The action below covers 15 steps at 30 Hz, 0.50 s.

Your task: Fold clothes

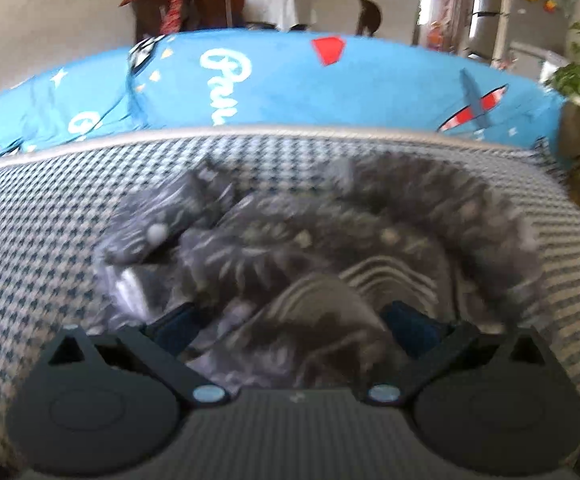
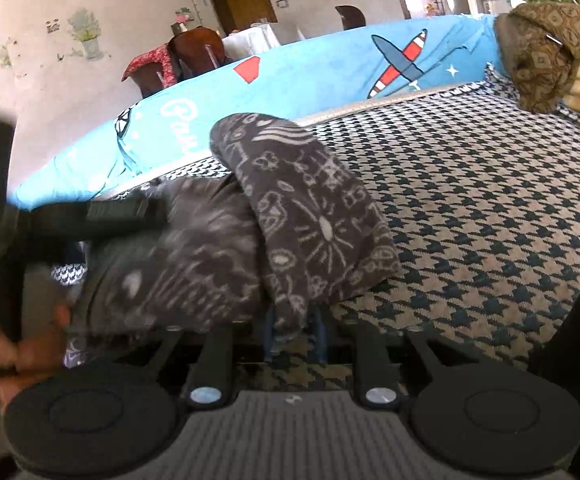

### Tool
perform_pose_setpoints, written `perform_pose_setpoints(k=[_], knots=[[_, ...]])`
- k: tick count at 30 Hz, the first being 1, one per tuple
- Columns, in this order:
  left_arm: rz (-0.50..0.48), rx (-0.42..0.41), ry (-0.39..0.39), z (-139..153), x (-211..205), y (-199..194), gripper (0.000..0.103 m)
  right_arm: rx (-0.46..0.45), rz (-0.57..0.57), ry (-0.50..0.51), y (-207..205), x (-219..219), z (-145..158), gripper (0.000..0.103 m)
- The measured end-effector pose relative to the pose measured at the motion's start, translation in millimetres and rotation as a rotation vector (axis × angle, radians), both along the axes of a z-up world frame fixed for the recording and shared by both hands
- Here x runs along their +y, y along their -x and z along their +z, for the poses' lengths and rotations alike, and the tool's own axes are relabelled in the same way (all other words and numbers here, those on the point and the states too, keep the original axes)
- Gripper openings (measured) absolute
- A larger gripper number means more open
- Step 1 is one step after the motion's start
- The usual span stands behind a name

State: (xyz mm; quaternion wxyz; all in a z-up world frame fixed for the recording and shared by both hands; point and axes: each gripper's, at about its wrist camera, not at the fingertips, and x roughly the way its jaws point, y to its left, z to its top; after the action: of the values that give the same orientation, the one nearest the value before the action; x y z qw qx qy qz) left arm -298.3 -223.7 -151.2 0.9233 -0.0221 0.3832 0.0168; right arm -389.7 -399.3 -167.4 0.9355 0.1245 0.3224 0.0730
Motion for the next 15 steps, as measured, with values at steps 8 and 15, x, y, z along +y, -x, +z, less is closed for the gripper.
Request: perform_pose_setpoints(k=[8,15], knots=[[0.016,-0.015,0.057,-30.4,34.1,30.1,0.103,-0.072,0.019,0.036,8.9,1.1,11.5,0.033],[0.032,-0.038,0.075,-30.9,44.0,41.2,0.103,-0.201,0.019,0.129,21.3,4.9,31.1,0.041]])
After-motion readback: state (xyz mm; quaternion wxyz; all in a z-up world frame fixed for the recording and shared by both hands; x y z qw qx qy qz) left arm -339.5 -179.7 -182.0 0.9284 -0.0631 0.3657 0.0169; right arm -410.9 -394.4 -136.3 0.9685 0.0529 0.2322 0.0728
